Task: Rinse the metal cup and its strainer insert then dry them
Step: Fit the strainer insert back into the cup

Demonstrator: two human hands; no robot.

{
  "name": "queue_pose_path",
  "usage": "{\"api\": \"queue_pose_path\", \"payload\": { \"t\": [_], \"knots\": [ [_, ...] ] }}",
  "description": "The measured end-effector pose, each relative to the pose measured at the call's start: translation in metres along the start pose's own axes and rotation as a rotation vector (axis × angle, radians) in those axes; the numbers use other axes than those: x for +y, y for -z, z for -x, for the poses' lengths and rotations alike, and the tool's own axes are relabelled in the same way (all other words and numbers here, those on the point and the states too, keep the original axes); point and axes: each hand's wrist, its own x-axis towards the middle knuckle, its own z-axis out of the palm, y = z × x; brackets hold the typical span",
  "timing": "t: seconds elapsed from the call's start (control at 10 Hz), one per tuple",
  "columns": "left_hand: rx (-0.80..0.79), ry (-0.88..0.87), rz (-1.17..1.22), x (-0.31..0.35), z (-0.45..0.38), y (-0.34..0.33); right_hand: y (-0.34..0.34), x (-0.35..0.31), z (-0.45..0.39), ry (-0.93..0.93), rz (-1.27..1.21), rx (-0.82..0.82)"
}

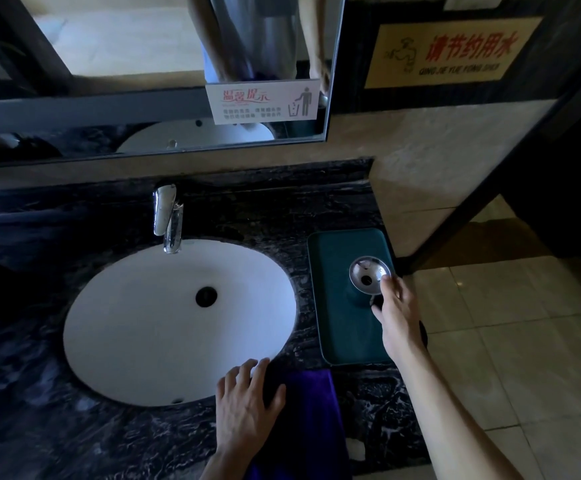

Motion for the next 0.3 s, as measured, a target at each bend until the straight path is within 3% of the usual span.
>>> {"api": "queue_pose_path", "payload": {
  "t": [0.2, 0.3],
  "knots": [
    [0.013, 0.001, 0.008, 0.0, 0.002, 0.001, 0.011, 0.008, 0.005, 0.027, -0.001, -0.006],
    [0.026, 0.03, 0.026, 0.002, -0.002, 0.006, 0.015, 0.007, 0.017, 0.132, 0.077, 0.043]
  ]
}}
